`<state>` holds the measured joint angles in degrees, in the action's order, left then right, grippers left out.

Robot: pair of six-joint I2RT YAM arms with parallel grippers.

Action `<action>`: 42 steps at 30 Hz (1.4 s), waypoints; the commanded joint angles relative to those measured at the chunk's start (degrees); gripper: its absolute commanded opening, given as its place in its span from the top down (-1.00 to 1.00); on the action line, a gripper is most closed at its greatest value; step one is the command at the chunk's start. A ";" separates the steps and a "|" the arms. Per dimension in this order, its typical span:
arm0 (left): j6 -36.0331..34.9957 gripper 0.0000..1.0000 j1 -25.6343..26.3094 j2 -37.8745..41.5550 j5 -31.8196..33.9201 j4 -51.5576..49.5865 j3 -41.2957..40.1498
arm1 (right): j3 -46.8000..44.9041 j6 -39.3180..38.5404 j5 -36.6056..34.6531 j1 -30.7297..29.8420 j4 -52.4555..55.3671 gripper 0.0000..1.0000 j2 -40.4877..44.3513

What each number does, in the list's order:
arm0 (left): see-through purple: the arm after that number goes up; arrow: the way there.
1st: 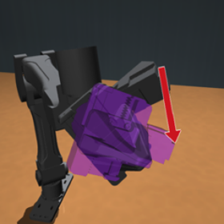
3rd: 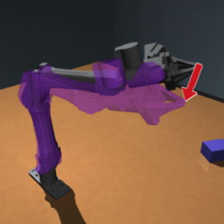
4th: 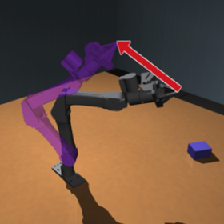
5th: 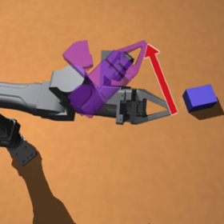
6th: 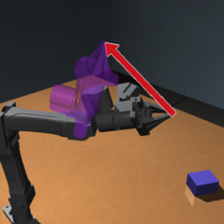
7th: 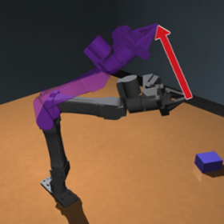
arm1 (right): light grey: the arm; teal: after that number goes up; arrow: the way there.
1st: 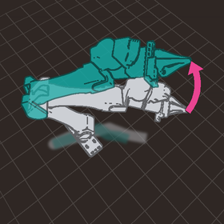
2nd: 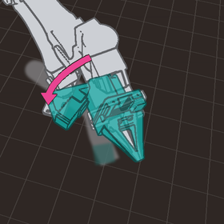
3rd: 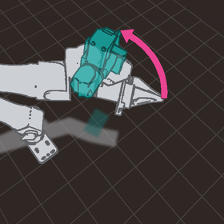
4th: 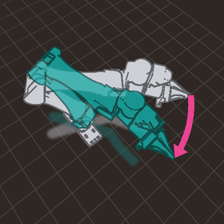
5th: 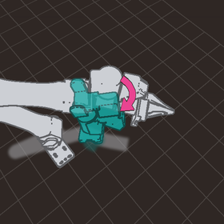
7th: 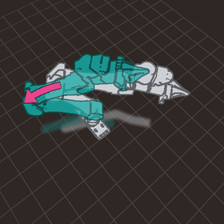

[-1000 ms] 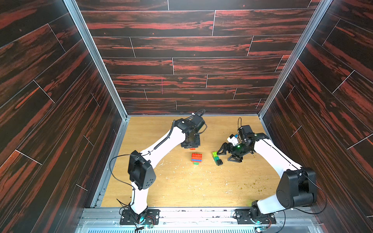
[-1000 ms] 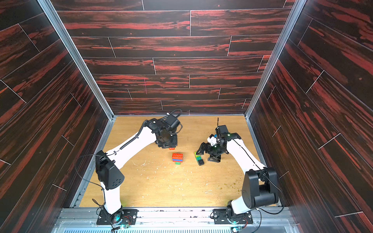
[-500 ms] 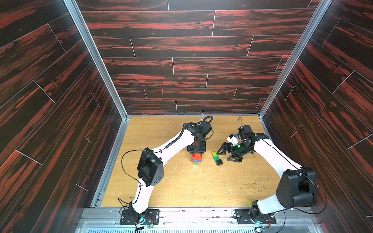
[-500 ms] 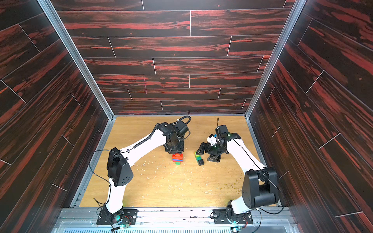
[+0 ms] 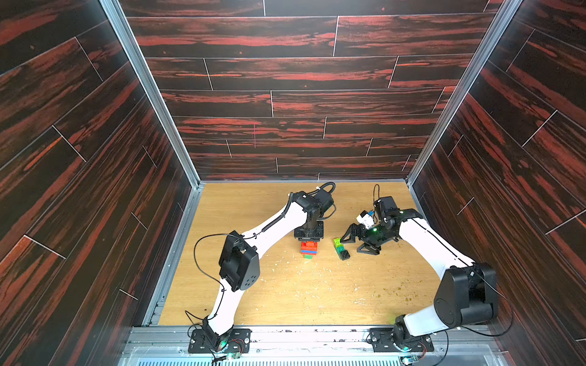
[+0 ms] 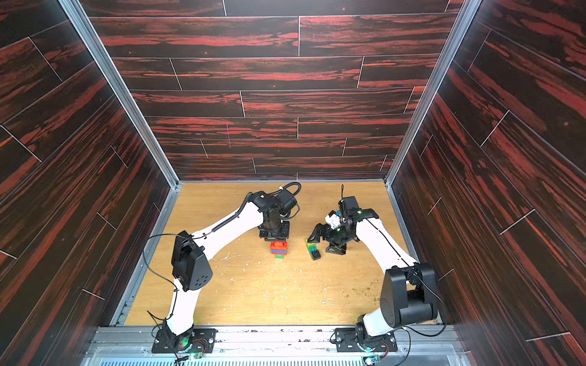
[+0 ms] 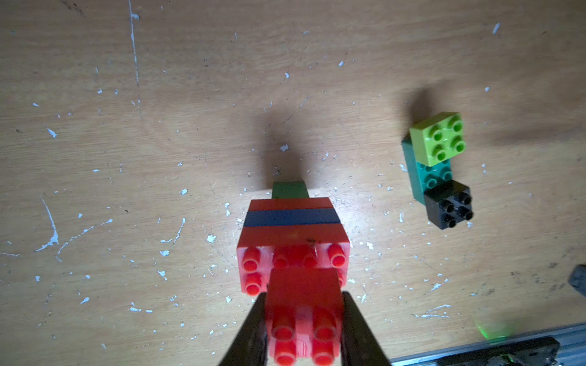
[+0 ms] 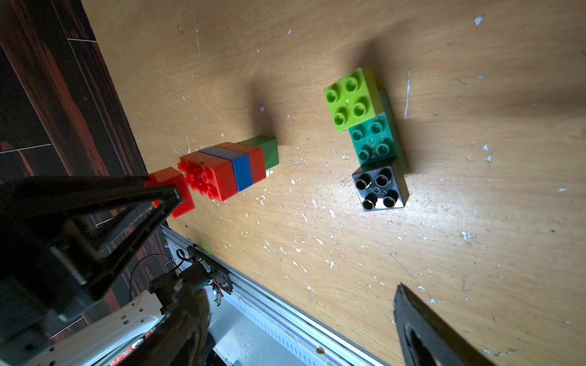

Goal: Assemble a carrot with lego
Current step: Assemble the lego brick with the lego brick.

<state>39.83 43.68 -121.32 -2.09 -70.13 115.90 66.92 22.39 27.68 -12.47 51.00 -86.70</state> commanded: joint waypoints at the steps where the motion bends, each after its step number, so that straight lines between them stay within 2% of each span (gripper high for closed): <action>1: -0.99 0.63 -0.31 -0.18 1.55 -2.78 1.86 | 0.42 -0.24 0.71 0.25 0.45 -0.84 -0.67; 28: -2.32 0.63 -0.29 -2.93 2.01 -4.32 2.02 | 0.08 0.55 0.44 0.25 0.24 -0.84 -0.77; 42: -1.87 0.64 -0.35 -2.52 2.74 -4.06 4.61 | -0.36 1.08 0.35 0.22 -0.01 -0.84 -0.80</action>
<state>37.91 43.55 -123.66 -0.80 -72.44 119.11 66.92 23.20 27.66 -12.47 50.96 -86.70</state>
